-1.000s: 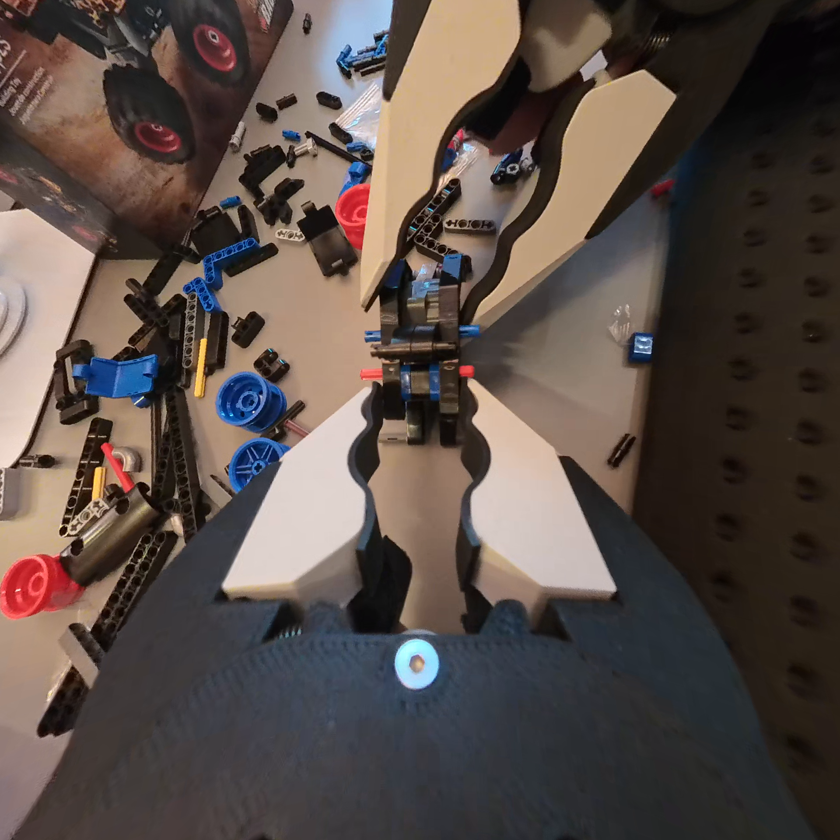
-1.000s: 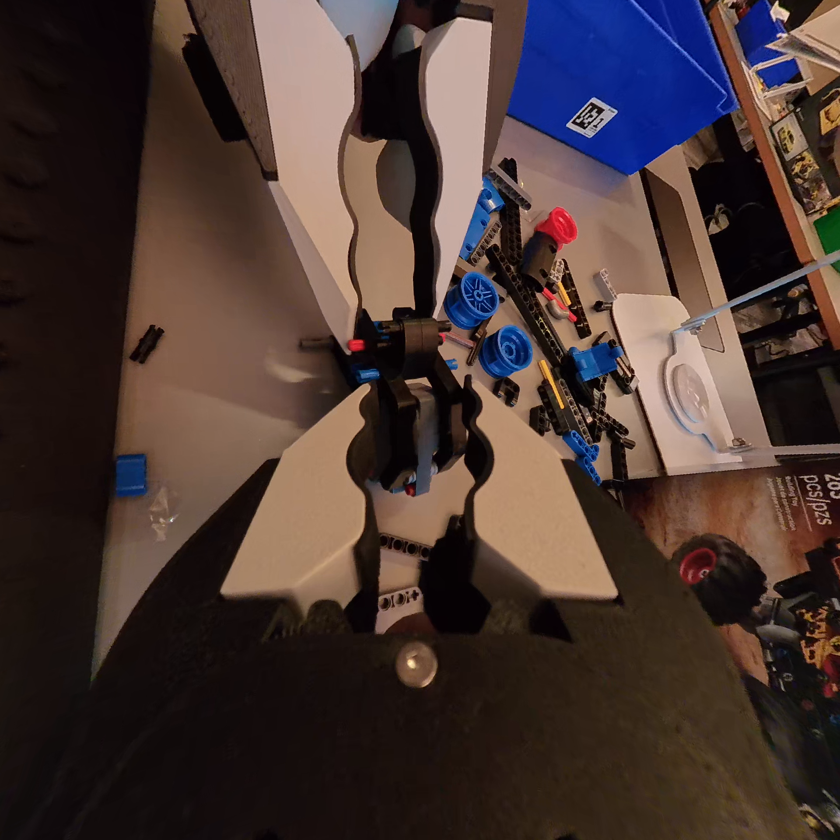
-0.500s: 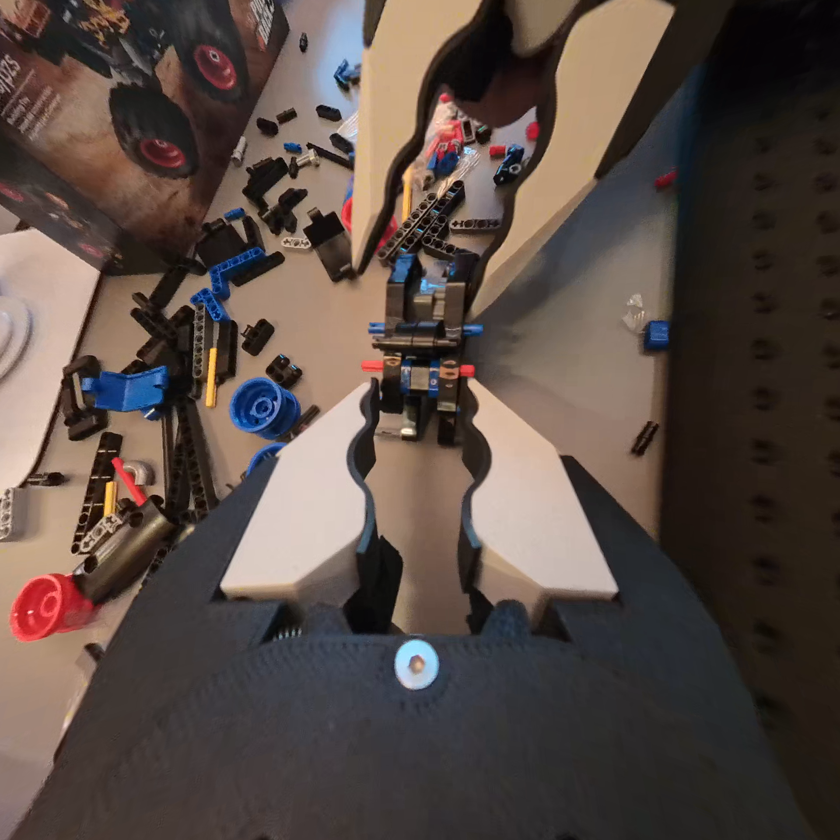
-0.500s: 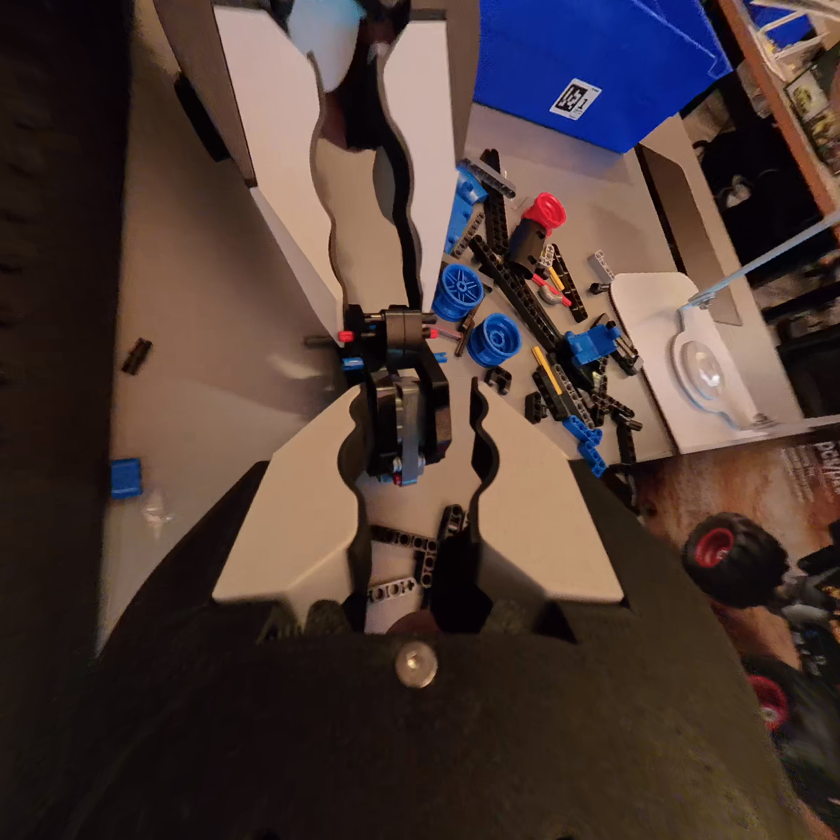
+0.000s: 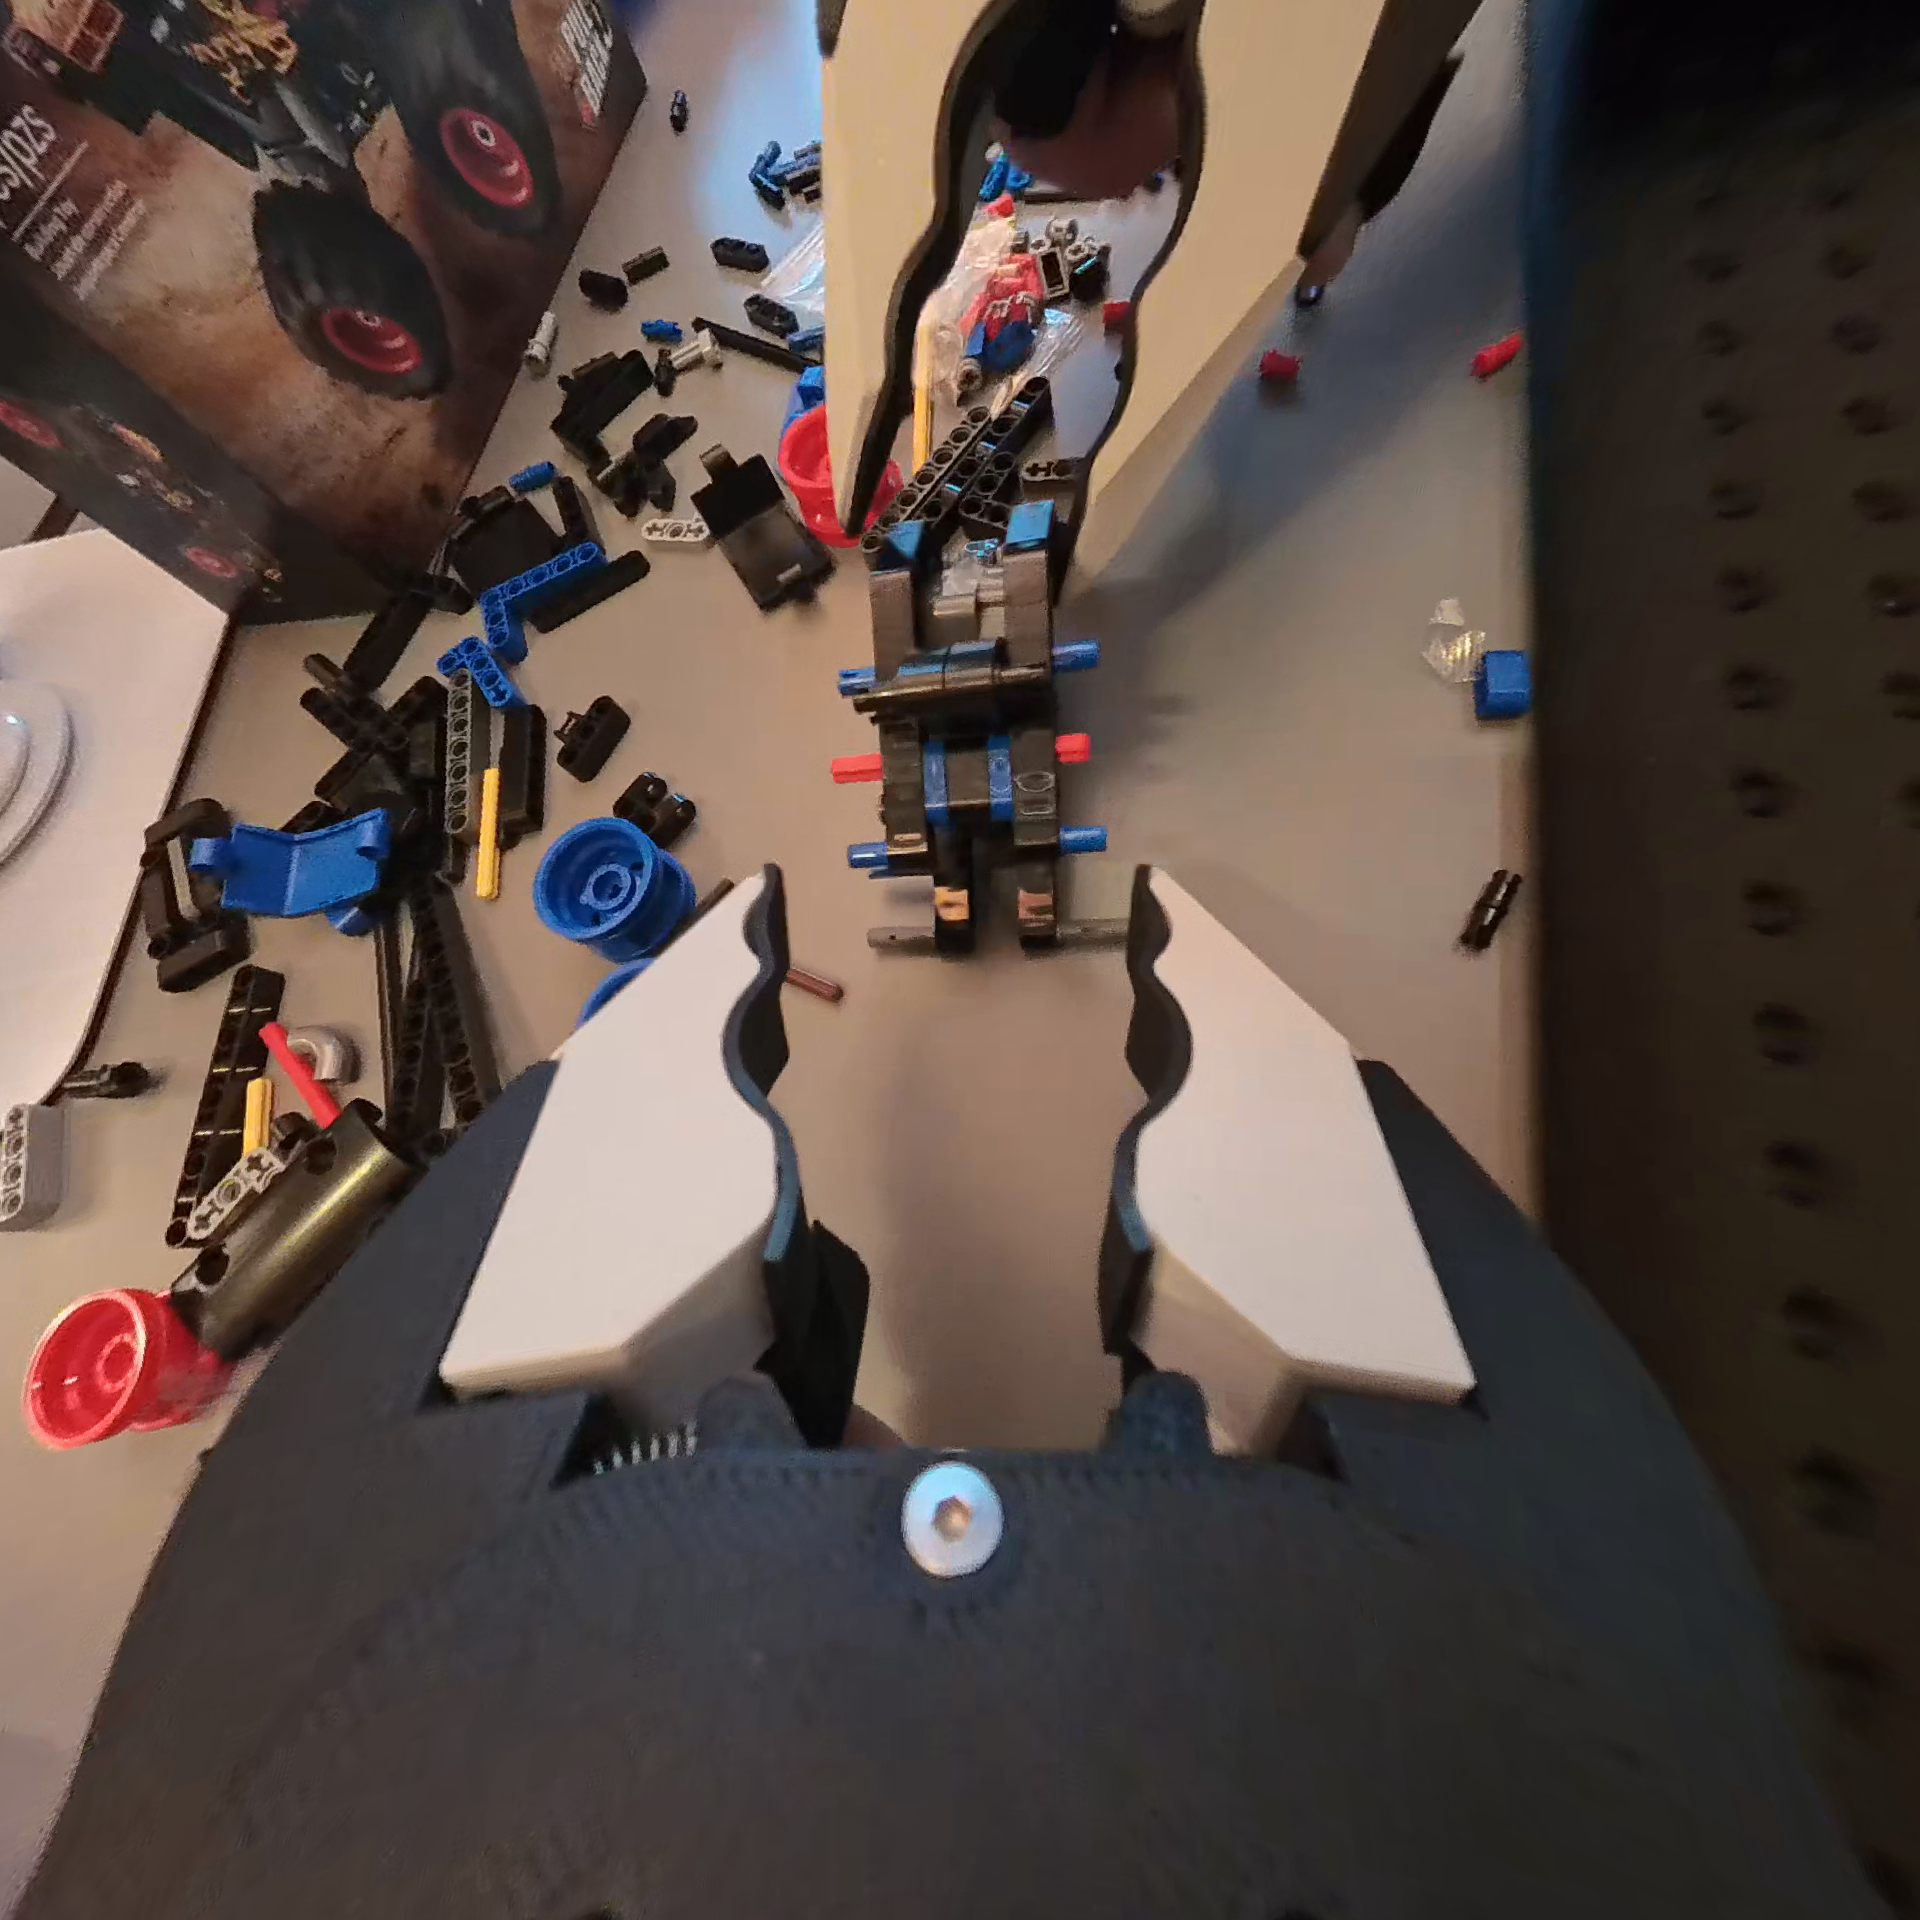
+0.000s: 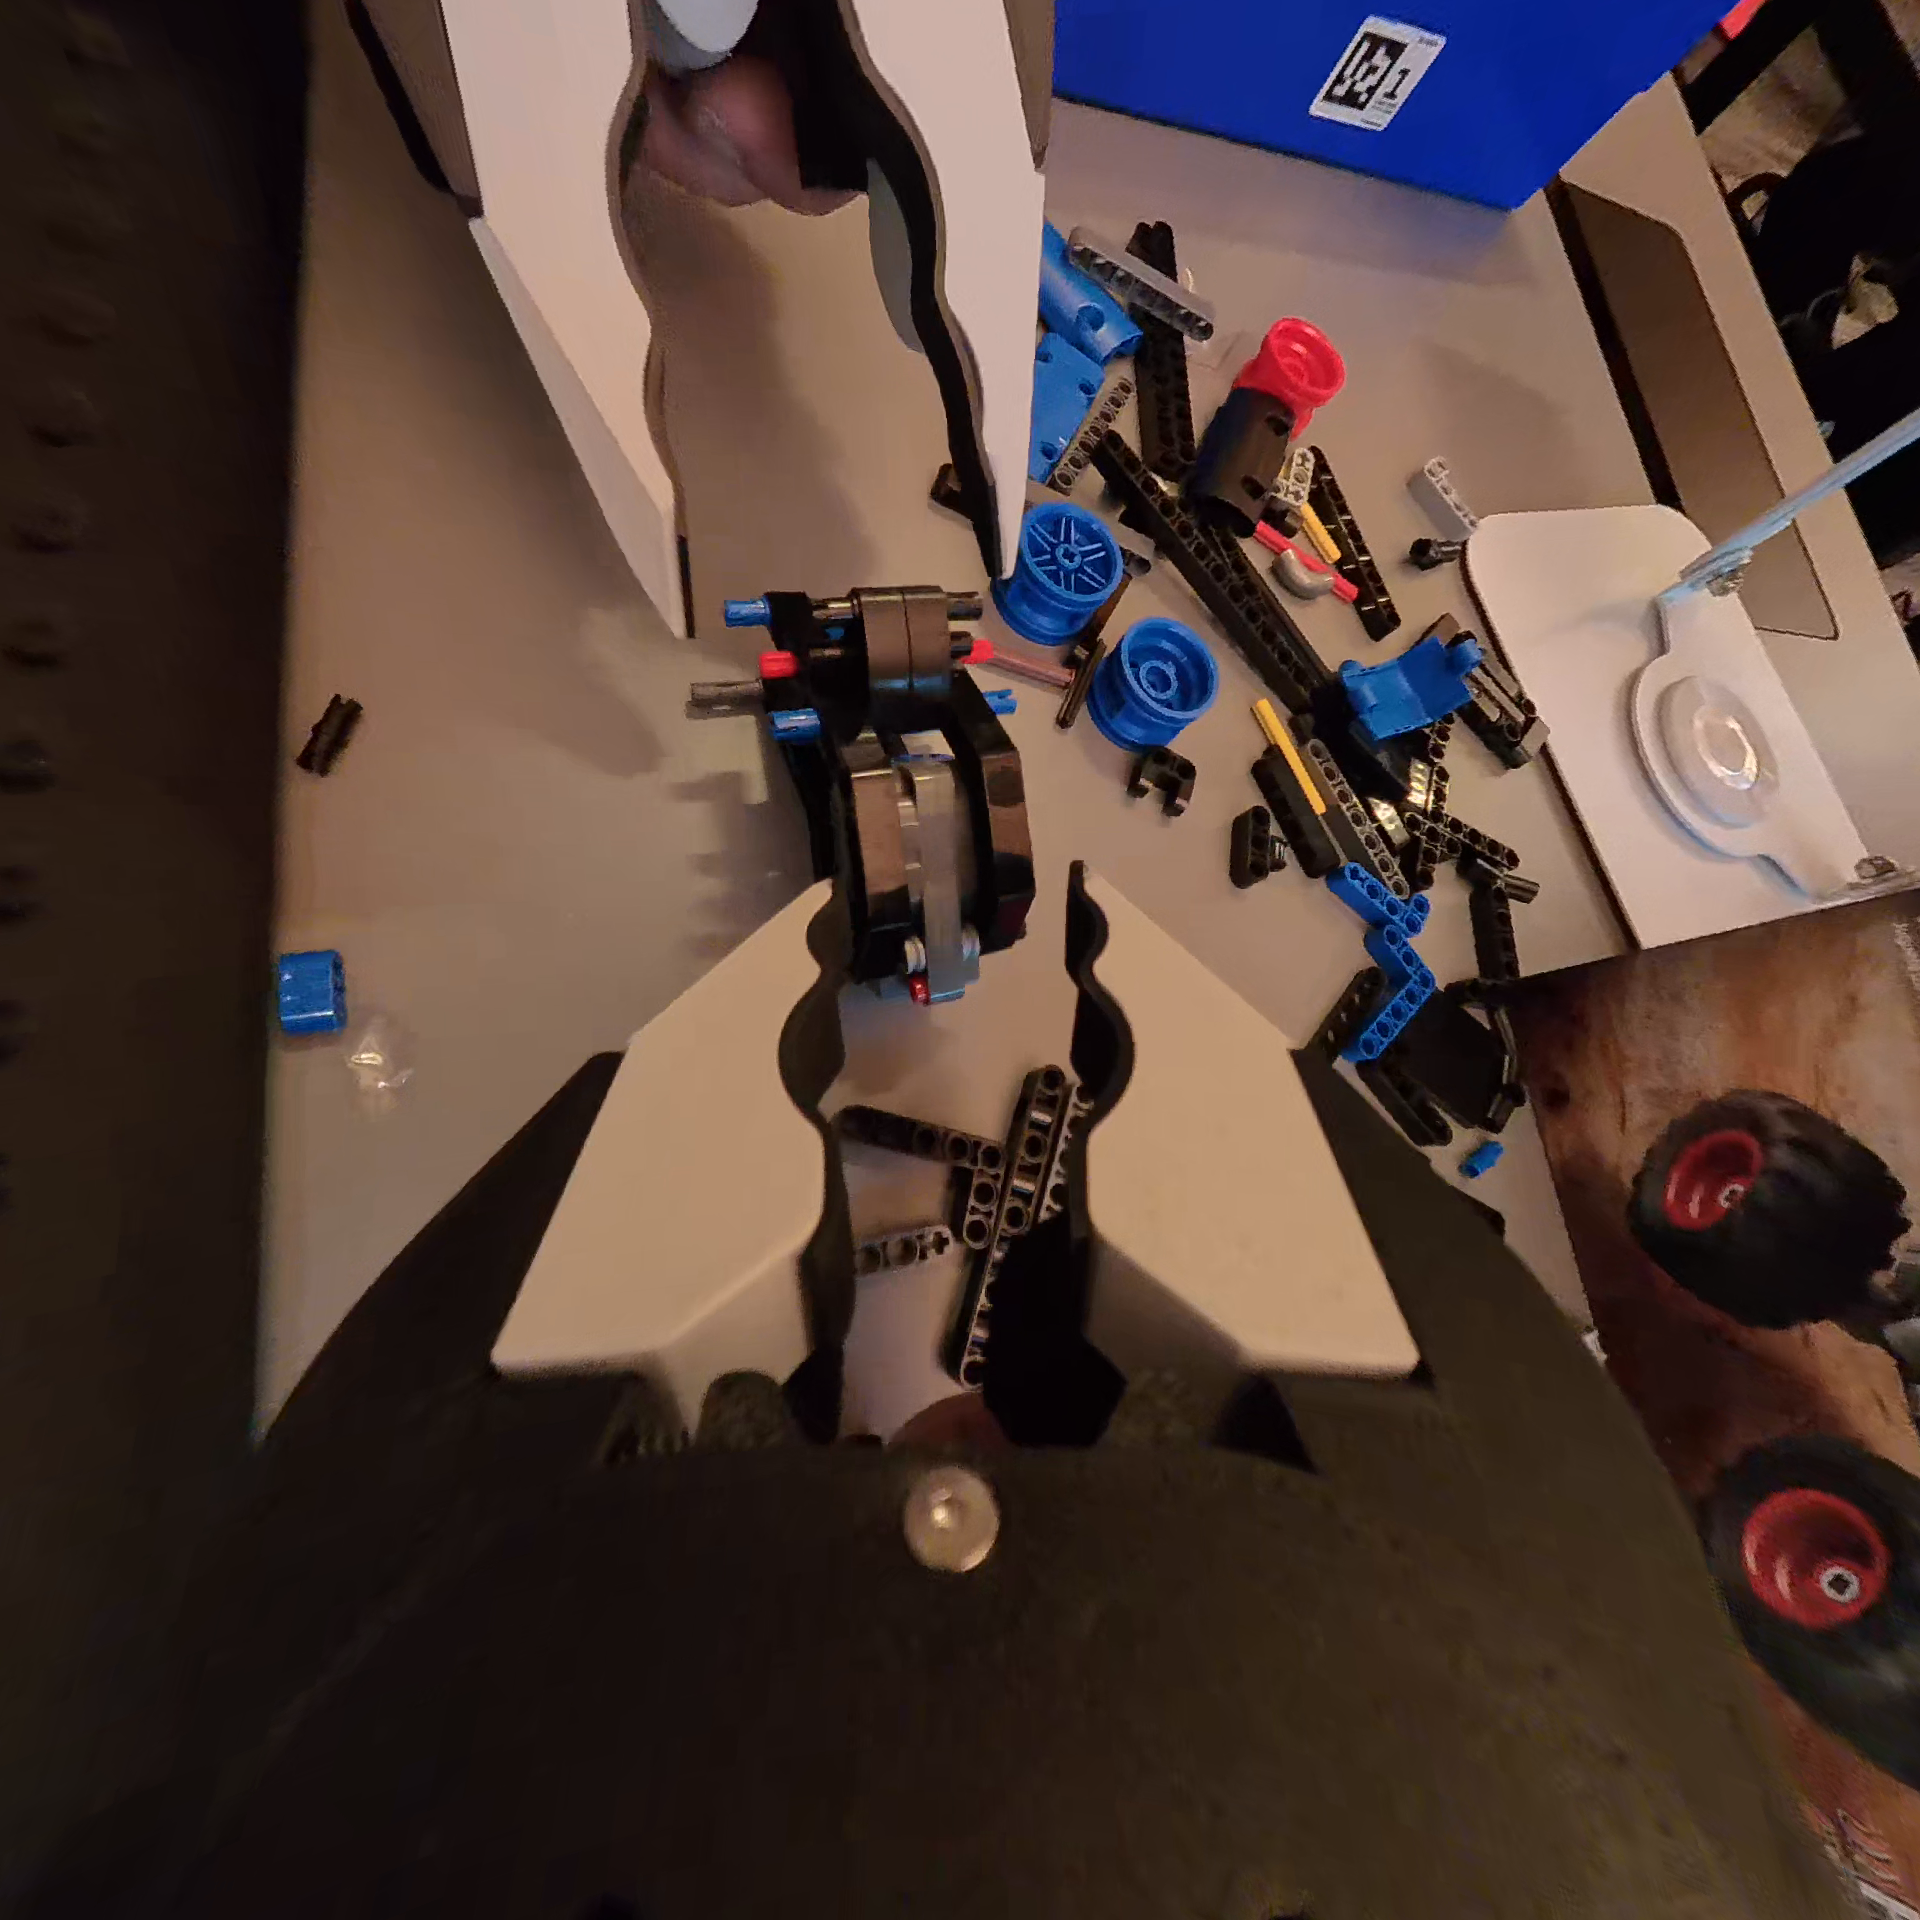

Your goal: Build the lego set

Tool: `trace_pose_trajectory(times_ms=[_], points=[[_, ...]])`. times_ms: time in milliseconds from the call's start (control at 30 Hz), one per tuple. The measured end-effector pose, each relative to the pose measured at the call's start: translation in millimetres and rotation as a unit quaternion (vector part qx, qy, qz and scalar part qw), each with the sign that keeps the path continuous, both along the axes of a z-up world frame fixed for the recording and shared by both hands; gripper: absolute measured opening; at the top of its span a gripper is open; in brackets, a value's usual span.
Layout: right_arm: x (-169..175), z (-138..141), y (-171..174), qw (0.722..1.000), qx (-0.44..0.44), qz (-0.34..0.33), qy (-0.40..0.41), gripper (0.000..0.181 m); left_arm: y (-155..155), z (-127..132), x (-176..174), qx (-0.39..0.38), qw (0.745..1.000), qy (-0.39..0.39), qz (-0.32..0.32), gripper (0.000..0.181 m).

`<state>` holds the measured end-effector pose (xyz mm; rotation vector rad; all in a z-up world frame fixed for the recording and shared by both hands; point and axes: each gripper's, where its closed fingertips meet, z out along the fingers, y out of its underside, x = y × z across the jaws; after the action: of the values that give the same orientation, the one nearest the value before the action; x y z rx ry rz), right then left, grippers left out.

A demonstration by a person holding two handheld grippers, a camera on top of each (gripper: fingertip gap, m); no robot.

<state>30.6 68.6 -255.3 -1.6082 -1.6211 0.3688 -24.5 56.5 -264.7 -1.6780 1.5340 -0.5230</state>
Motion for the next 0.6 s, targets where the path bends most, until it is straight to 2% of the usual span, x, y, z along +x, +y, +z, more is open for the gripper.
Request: trace_pose_trajectory(times_ms=[167,333,433,600], points=[[0.2,-10.0,0.7,1.0,-0.002,0.005,-0.029,0.039,-5.0,-5.4,0.4,0.001,1.0,0.001,-0.015,0.068],[13.0,0.2,5.2,1.0,-0.004,-0.018,-0.006,0.04,6.1,1.5,-8.8,0.024,1.0,0.0,0.004,0.067],[20.3,9.9,5.4,0.999,-0.016,-0.033,0.018,0.042,6.4,7.2,-13.7,0.012,1.0,-0.012,0.008,0.067],[20.1,3.6,-0.1,0.999,-0.021,-0.024,-0.005,0.052,-4.3,14.0,-6.8,0.013,1.0,-0.021,-0.008,0.067]])
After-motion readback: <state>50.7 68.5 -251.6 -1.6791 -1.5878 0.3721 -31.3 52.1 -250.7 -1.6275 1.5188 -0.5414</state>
